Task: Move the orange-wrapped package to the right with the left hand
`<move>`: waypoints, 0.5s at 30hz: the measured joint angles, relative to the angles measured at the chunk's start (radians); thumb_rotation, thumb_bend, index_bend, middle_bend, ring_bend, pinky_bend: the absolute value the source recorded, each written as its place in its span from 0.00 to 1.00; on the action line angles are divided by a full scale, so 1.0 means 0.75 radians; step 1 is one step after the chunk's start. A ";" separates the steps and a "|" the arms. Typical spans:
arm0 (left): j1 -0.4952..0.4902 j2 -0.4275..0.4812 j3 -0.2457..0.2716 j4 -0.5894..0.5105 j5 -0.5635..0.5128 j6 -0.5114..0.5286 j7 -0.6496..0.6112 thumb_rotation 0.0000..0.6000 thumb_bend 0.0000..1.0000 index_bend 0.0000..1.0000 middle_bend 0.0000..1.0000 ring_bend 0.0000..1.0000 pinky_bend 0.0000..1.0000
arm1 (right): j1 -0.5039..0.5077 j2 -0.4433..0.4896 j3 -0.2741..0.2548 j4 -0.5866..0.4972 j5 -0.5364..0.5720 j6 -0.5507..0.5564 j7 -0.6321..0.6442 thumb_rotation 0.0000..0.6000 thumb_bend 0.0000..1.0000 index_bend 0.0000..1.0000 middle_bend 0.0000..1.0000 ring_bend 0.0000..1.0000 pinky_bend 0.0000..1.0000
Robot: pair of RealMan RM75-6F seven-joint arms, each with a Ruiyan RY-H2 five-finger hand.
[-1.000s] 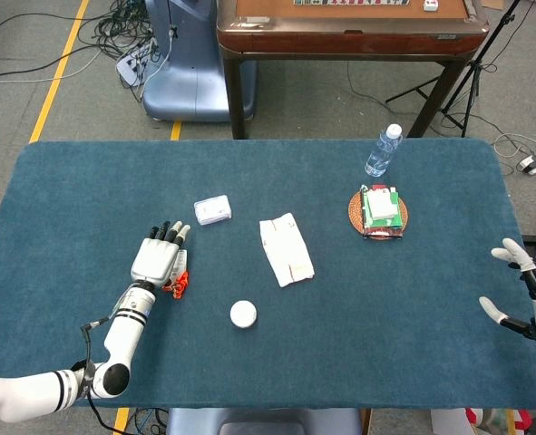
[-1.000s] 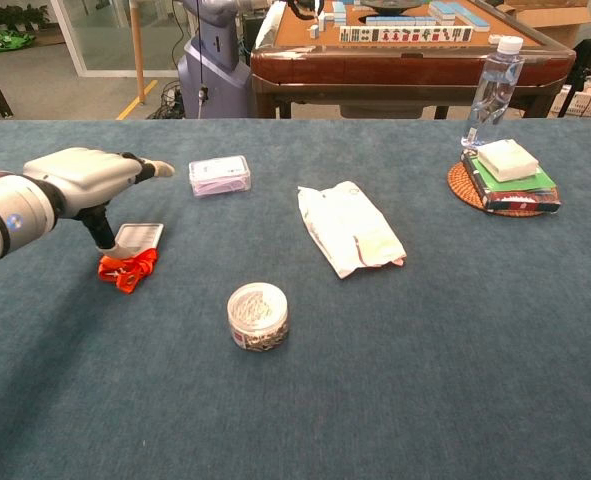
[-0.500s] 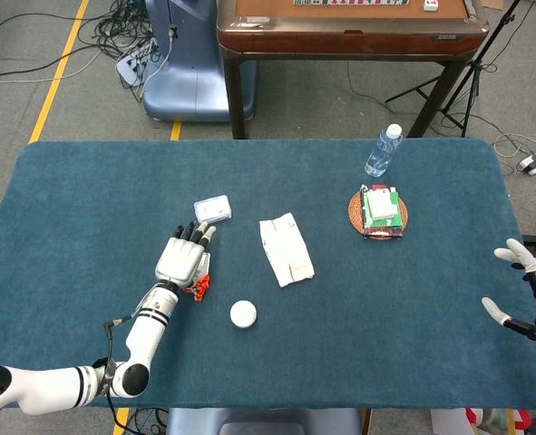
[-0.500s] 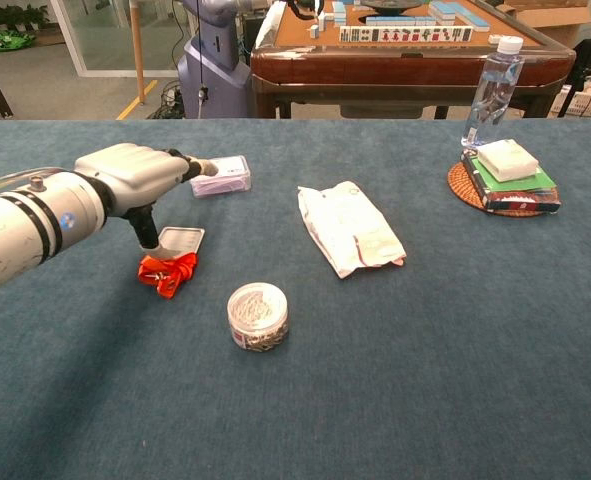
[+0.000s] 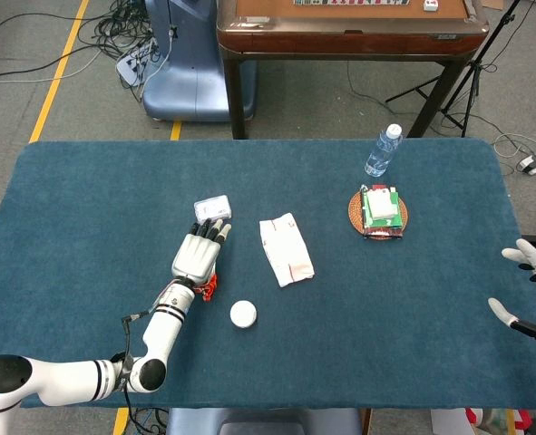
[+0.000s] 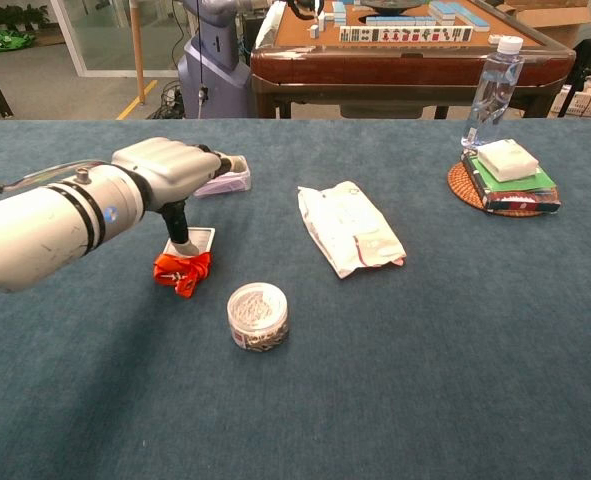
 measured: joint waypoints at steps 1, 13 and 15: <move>0.001 0.007 0.002 -0.014 0.000 0.011 0.005 1.00 0.00 0.00 0.00 0.00 0.11 | -0.001 0.000 0.000 0.001 0.001 0.000 0.002 1.00 0.16 0.10 0.30 0.34 0.49; 0.057 0.171 0.038 -0.240 -0.009 0.150 0.035 1.00 0.00 0.00 0.00 0.00 0.11 | -0.001 0.002 0.000 0.005 -0.002 -0.003 0.019 1.00 0.16 0.10 0.30 0.34 0.49; 0.067 0.191 0.047 -0.264 -0.016 0.163 0.035 1.00 0.00 0.00 0.00 0.00 0.11 | 0.000 0.002 0.000 0.005 -0.002 -0.004 0.021 1.00 0.16 0.10 0.30 0.34 0.49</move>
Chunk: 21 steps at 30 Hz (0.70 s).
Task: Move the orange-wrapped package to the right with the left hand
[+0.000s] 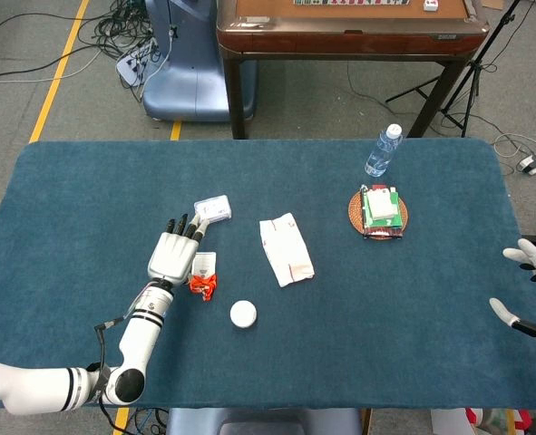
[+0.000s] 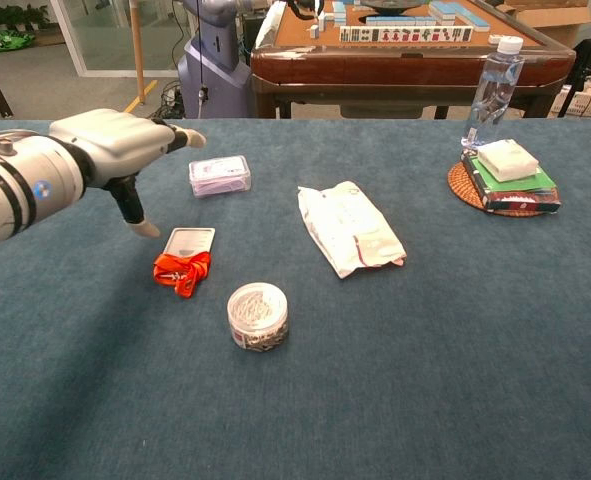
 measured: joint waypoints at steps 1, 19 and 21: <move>0.003 0.006 0.009 -0.008 -0.003 0.006 0.003 1.00 0.00 0.00 0.00 0.00 0.11 | 0.000 0.001 0.000 0.000 0.000 0.001 0.001 1.00 0.16 0.10 0.30 0.34 0.49; -0.029 -0.113 0.031 0.096 -0.059 -0.047 -0.023 1.00 0.00 0.00 0.00 0.00 0.11 | -0.009 0.012 0.012 0.006 0.017 0.011 0.044 1.00 0.16 0.10 0.30 0.34 0.49; -0.034 -0.122 0.029 0.101 -0.066 -0.048 -0.019 1.00 0.00 0.00 0.00 0.00 0.11 | -0.010 0.013 0.011 0.006 0.014 0.014 0.047 1.00 0.16 0.10 0.30 0.34 0.49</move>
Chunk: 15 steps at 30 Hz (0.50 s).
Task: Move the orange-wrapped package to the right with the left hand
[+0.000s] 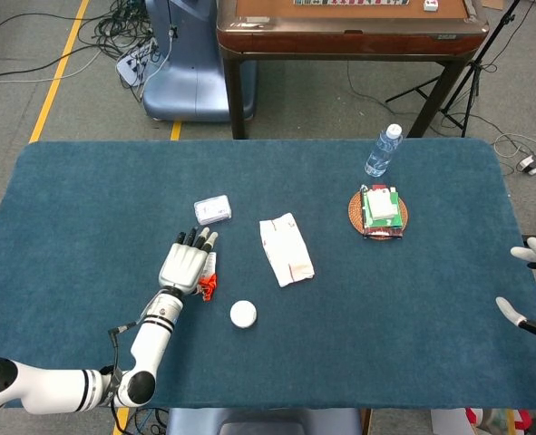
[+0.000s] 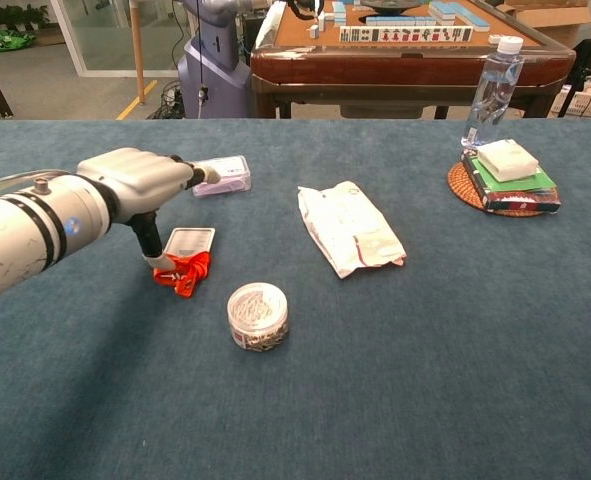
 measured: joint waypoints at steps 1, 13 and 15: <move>-0.004 -0.005 -0.001 0.004 -0.003 0.001 0.004 1.00 0.00 0.00 0.00 0.00 0.11 | 0.000 0.000 0.000 0.000 -0.001 0.001 0.001 1.00 0.16 0.10 0.30 0.34 0.49; -0.044 -0.058 -0.020 0.064 -0.017 0.011 0.035 1.00 0.00 0.00 0.00 0.00 0.11 | -0.006 0.005 0.004 0.002 0.004 0.007 0.015 1.00 0.16 0.10 0.30 0.34 0.49; -0.051 -0.067 -0.024 0.074 -0.021 0.008 0.039 1.00 0.00 0.00 0.00 0.00 0.11 | -0.007 0.006 0.005 0.002 0.003 0.010 0.018 1.00 0.16 0.10 0.30 0.34 0.49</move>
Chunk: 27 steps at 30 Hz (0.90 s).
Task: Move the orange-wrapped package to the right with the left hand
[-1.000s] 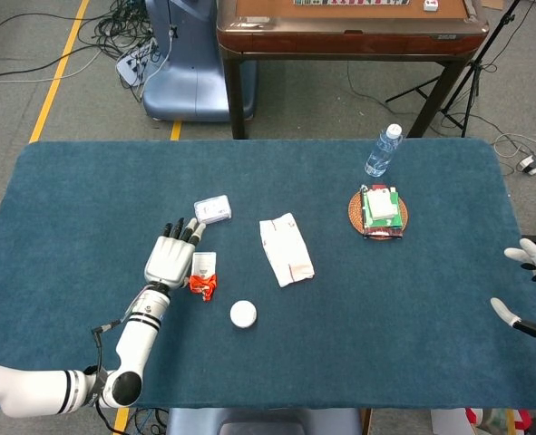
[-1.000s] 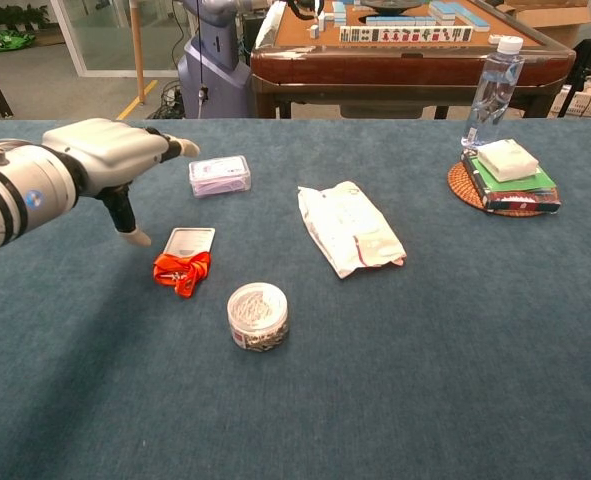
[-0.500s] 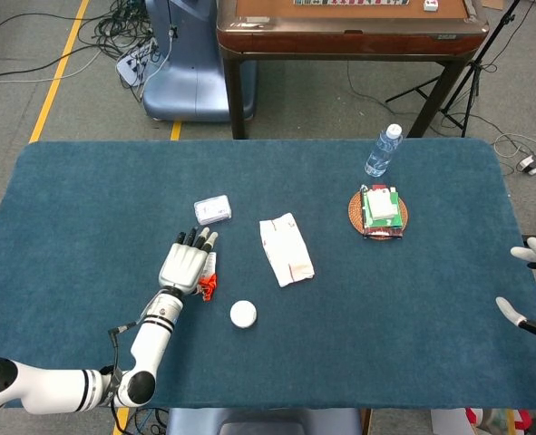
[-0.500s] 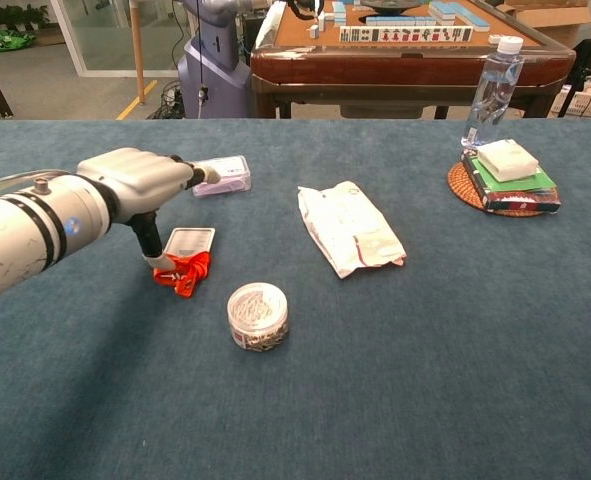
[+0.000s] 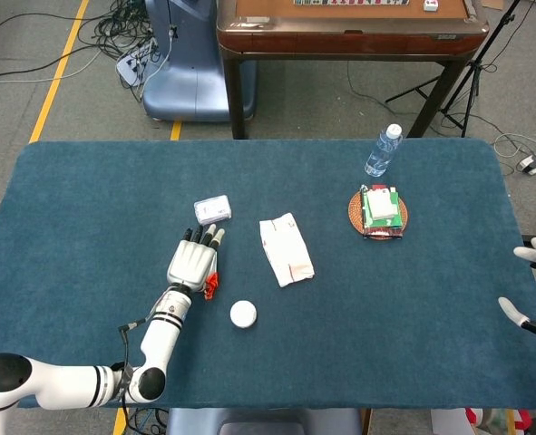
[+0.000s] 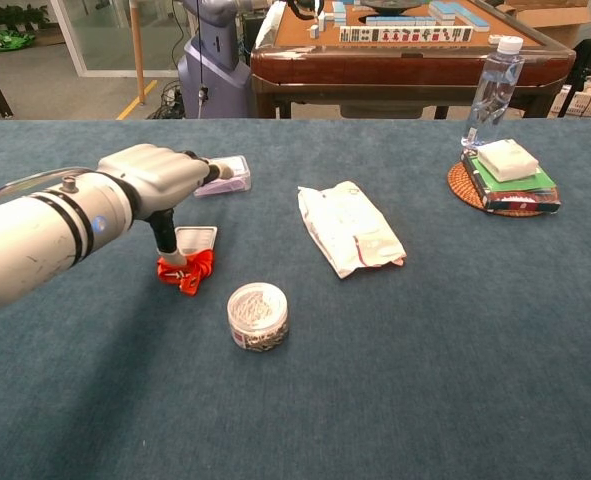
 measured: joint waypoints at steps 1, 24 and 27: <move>-0.003 -0.004 -0.002 0.005 -0.002 -0.001 0.001 1.00 0.00 0.00 0.00 0.00 0.11 | -0.001 0.000 0.000 0.000 -0.001 0.001 0.001 1.00 0.16 0.10 0.30 0.34 0.49; -0.103 -0.173 -0.048 0.220 0.052 -0.012 0.046 1.00 0.00 0.00 0.00 0.00 0.11 | -0.008 0.012 0.007 0.007 0.011 0.003 0.047 1.00 0.16 0.10 0.30 0.34 0.49; -0.117 -0.192 -0.063 0.249 0.052 -0.018 0.056 1.00 0.00 0.00 0.00 0.00 0.11 | -0.010 0.013 0.008 0.010 0.014 0.005 0.057 1.00 0.16 0.10 0.30 0.34 0.49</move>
